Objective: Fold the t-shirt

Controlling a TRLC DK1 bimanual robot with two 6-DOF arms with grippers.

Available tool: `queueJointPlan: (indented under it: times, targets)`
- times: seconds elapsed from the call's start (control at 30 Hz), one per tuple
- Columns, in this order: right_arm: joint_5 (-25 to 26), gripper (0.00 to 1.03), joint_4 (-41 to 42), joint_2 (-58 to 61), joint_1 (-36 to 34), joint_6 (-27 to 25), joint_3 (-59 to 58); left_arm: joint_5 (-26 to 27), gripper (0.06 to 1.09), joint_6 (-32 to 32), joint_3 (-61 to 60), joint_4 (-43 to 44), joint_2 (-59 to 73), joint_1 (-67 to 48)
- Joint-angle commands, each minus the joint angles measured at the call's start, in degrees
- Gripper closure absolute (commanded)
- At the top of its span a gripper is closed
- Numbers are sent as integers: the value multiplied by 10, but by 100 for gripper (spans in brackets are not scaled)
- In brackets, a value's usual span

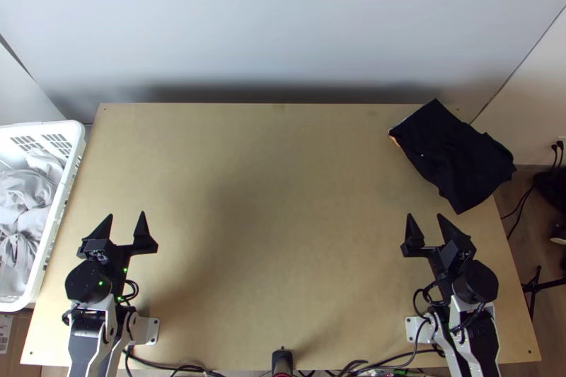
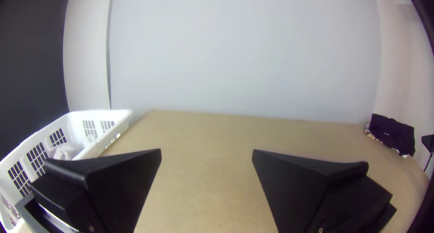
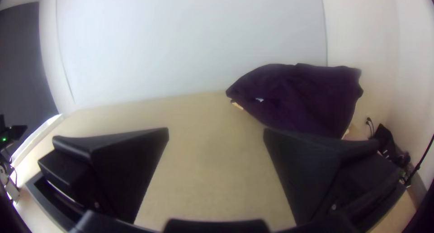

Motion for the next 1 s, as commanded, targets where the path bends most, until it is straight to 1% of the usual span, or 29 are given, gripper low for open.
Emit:
queueJointPlan:
  times: [0.0, 0.23, 0.3, 0.37, 0.47, 0.57, 0.67, 0.77, 0.83, 0.9, 0.97]
  targets:
    - [0, 5, 0, 0, 9, 0, 0, 1, 10, -1, 1, 0, 0, 0]
    - [0, 5, 1, 1, 1, 0, 0, 1, 10, -13, 1, 1, 0, -4]
    - [0, 5, 26, 2, -14, 3, 0, 1, 10, -17, 1, 6, 0, 0]
    - [0, 5, 31, 2, -23, 3, 2, 0, 10, -34, 5, 19, 0, 8]
    - [2, 5, 38, 2, -24, -12, 29, -2, 10, -46, 45, 24, 0, 12]
    - [2, 5, 17, 51, -23, -12, 98, -3, 10, -44, 94, 28, 12, 14]
    - [1, 5, -28, 180, -19, -19, 189, -3, 10, -30, 152, 0, 78, 16]
    - [0, 5, -102, 299, -19, -25, 311, -2, 10, -27, 251, -79, 192, 16]
    - [1, 5, -129, 339, -19, -20, 383, -2, 10, -29, 332, -135, 271, 17]
    - [0, 5, -155, 374, -18, -4, 451, -2, 10, -32, 410, -182, 336, 20]
    - [0, 5, -197, 418, -17, 15, 528, -2, 10, -43, 482, -223, 394, 22]
